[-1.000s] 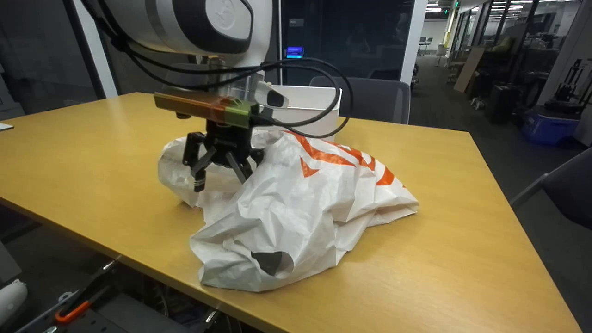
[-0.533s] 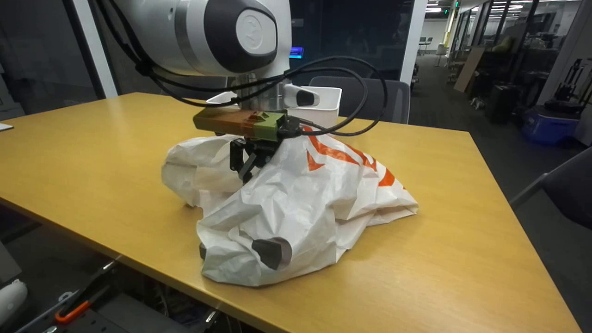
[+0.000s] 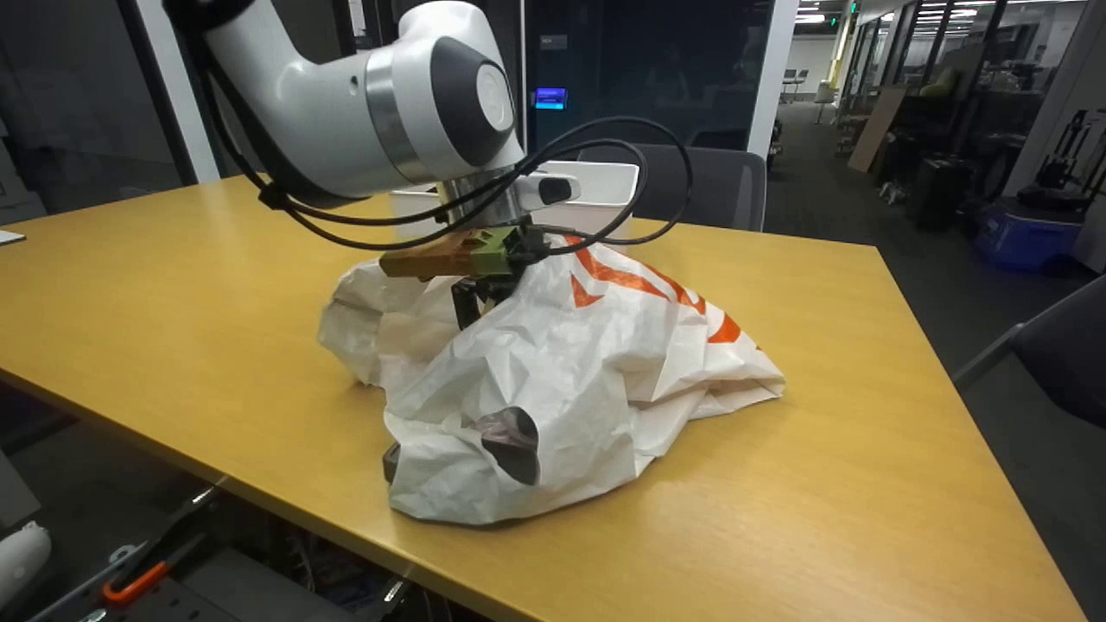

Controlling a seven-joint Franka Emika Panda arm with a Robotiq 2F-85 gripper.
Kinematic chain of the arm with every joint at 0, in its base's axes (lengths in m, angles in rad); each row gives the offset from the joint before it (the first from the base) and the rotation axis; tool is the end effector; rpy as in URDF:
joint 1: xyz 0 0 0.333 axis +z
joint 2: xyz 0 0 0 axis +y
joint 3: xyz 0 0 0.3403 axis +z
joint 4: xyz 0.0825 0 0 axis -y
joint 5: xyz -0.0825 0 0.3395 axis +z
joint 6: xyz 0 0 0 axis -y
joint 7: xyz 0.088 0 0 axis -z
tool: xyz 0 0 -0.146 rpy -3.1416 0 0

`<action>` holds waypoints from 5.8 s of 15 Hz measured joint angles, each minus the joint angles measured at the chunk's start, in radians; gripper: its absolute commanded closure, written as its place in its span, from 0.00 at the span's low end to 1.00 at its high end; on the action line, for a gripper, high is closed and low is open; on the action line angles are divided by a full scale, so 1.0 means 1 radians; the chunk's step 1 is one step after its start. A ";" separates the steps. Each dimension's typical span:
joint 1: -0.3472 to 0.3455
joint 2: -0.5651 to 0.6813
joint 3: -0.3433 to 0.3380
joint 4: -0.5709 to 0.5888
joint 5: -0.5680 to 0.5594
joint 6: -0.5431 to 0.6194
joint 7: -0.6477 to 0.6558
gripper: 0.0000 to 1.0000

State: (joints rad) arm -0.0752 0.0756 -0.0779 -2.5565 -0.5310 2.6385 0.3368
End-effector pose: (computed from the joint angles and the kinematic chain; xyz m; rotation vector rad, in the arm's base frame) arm 0.4291 -0.0631 0.2642 2.8817 -0.0325 0.0420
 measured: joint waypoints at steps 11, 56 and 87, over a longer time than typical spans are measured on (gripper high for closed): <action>0.064 0.033 -0.005 0.044 -0.258 -0.072 0.276 1.00; 0.120 0.060 0.364 0.615 -0.651 -0.568 0.070 0.54; 0.084 -0.141 0.013 0.057 0.510 -0.585 -0.633 0.00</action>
State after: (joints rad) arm 0.0090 -0.0658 -0.0649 -2.4993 -0.0205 2.0539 -0.2963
